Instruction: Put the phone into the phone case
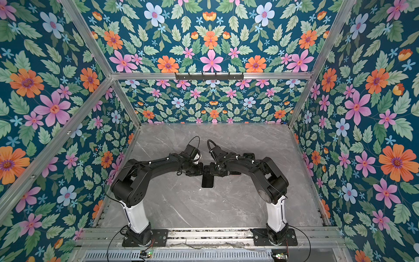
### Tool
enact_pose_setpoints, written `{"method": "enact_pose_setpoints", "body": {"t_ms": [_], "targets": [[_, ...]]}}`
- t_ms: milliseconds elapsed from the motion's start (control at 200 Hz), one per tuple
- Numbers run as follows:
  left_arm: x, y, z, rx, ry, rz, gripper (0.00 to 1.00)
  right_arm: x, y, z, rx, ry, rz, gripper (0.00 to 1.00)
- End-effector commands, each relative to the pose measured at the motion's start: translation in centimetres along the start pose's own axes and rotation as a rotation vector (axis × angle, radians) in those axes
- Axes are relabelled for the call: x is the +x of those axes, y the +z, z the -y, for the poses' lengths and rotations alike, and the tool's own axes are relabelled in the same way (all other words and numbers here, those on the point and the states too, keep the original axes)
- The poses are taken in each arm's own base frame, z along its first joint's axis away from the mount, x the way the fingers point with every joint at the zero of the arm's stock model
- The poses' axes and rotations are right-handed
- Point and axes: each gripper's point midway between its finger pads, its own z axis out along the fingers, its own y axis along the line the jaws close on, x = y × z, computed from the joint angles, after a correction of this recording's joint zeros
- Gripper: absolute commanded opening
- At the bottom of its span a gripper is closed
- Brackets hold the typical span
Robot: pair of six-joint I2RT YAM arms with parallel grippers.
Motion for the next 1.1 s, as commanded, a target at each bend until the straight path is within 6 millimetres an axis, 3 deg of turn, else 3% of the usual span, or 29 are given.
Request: {"method": "enact_pose_setpoints", "body": {"t_ms": [0, 135, 275, 495, 755, 1095], "targets": [[0.8, -1.0, 0.3, 0.022, -0.023, -0.014, 0.16, 0.0, -1.4, -0.3, 0.015, -0.001, 0.013, 0.43], [0.8, -3.0, -1.1, 0.015, -0.061, 0.029, 0.25, 0.5, -2.6, 0.0, 0.104, 0.047, 0.045, 0.79], [1.5, -5.6, -2.9, -0.067, -0.089, 0.087, 0.48, 1.2, -3.2, -1.0, 0.186, -0.003, 0.073, 0.89], [2.8, -6.1, -4.2, -0.033, -0.137, 0.094, 0.69, 2.0, -2.2, -1.4, 0.307, -0.135, 0.035, 0.96], [3.5, -6.4, -6.5, -0.046, -0.186, 0.087, 0.90, 2.7, -0.8, -1.5, 0.317, -0.129, -0.006, 0.99], [4.0, -6.5, -7.7, -0.053, -0.216, 0.085, 0.93, 3.6, 1.9, -0.1, 0.385, -0.102, -0.066, 0.89]]}}
